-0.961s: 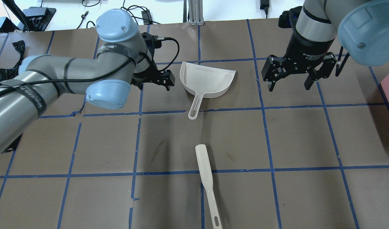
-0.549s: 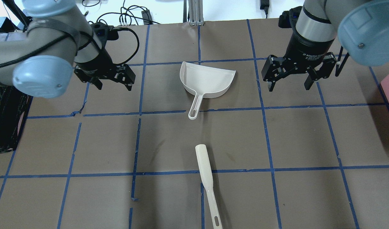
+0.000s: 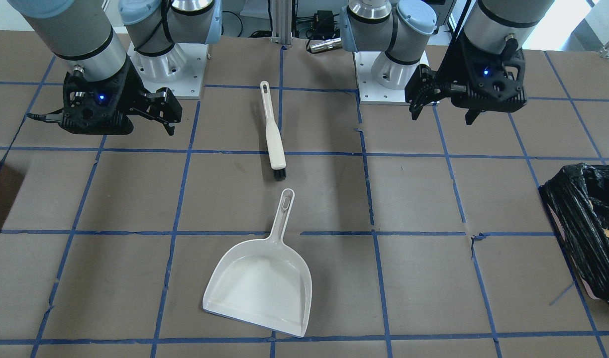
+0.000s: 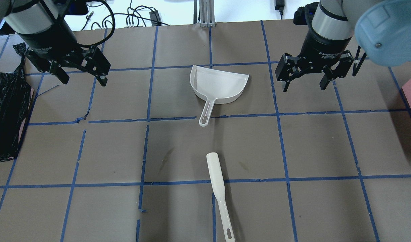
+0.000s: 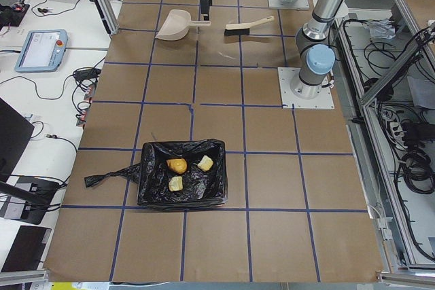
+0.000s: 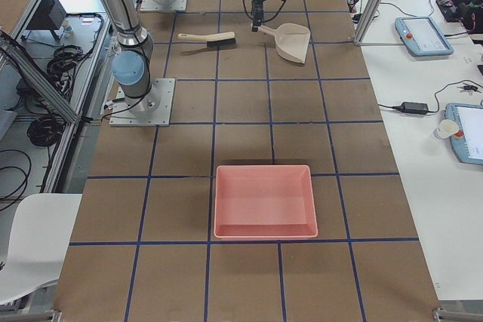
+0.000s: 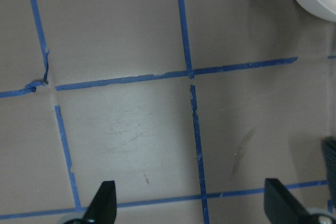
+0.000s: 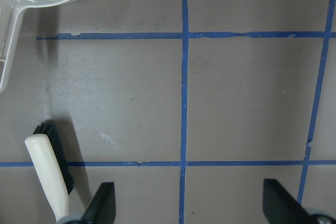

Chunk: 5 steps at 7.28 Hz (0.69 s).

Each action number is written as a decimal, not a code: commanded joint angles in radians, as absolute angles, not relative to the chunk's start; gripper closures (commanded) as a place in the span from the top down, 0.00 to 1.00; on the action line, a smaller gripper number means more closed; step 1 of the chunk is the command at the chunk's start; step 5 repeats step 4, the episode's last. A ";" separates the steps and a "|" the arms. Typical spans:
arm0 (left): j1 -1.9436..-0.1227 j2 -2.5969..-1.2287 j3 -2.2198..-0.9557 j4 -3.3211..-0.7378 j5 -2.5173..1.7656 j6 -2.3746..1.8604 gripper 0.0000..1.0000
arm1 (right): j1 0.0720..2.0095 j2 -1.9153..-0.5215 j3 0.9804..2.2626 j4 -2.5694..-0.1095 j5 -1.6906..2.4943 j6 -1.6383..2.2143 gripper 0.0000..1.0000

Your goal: Sweep and dump trash in nearest bin

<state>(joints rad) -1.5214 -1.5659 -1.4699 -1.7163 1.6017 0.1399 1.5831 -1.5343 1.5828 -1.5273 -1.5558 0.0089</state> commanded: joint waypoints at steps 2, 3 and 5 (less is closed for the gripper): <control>-1.549 -1.565 -1.453 -1.741 1.598 0.071 1.00 | 1.583 -1.534 1.583 -1.531 -1.549 0.015 1.00; -1.552 -1.563 -1.451 -1.741 1.600 0.071 1.00 | 1.585 -1.534 1.586 -1.531 -1.548 0.015 1.00; -1.552 -1.565 -1.451 -1.740 1.600 0.071 1.00 | 1.585 -1.531 1.585 -1.531 -1.548 0.015 1.00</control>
